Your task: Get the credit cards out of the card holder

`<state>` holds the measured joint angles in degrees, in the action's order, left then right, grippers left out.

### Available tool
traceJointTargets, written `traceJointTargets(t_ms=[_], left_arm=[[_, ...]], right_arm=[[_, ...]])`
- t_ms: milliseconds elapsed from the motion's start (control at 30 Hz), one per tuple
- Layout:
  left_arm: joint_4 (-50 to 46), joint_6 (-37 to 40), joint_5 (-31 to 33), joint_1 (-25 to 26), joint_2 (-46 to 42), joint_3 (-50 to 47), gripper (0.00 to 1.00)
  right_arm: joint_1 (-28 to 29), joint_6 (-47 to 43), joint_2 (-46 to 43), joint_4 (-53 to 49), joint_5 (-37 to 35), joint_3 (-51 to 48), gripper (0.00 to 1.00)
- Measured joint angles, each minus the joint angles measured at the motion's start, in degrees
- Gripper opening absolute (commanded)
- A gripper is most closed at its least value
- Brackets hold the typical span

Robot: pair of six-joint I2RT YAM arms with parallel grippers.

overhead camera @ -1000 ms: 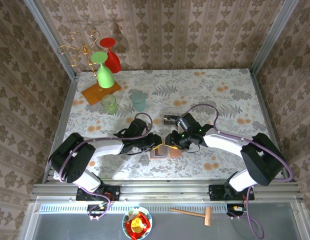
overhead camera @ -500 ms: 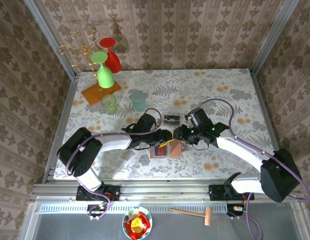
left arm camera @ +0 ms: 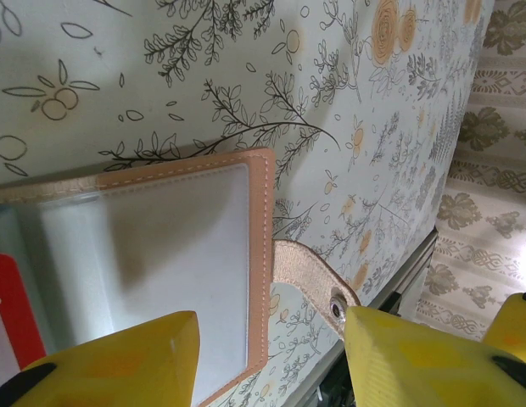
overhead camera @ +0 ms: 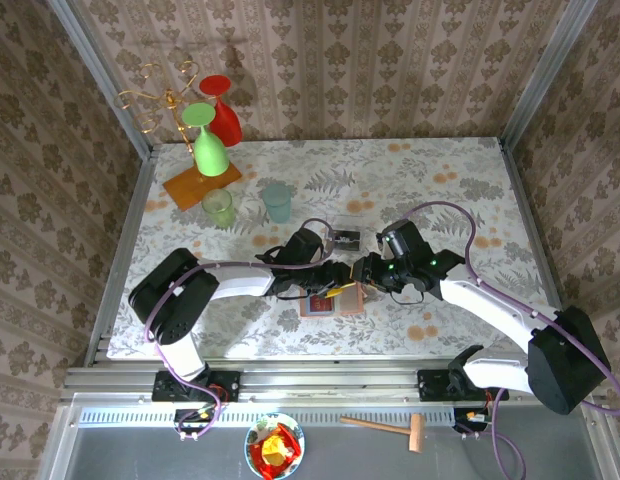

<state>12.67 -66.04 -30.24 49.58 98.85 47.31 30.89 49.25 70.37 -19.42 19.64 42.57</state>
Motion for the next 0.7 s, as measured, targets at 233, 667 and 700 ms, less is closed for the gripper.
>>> traceJointTargets(t_ms=[233, 667, 700], left_arm=[[0.4, 0.0, 0.0, 0.0, 0.0, 0.0, 0.50], [1.1, 0.0, 0.5, -2.1, -6.0, -5.5, 0.49], [1.1, 0.0, 0.6, -2.4, -6.7, -6.1, 0.48]], right_arm=[[0.0, 0.3, 0.0, 0.0, 0.1, 0.0, 0.37], [0.5, 1.7, 5.2, 3.0, 1.3, 0.4, 0.32], [0.7, 1.8, 5.9, 3.0, 1.4, 0.7, 0.32]])
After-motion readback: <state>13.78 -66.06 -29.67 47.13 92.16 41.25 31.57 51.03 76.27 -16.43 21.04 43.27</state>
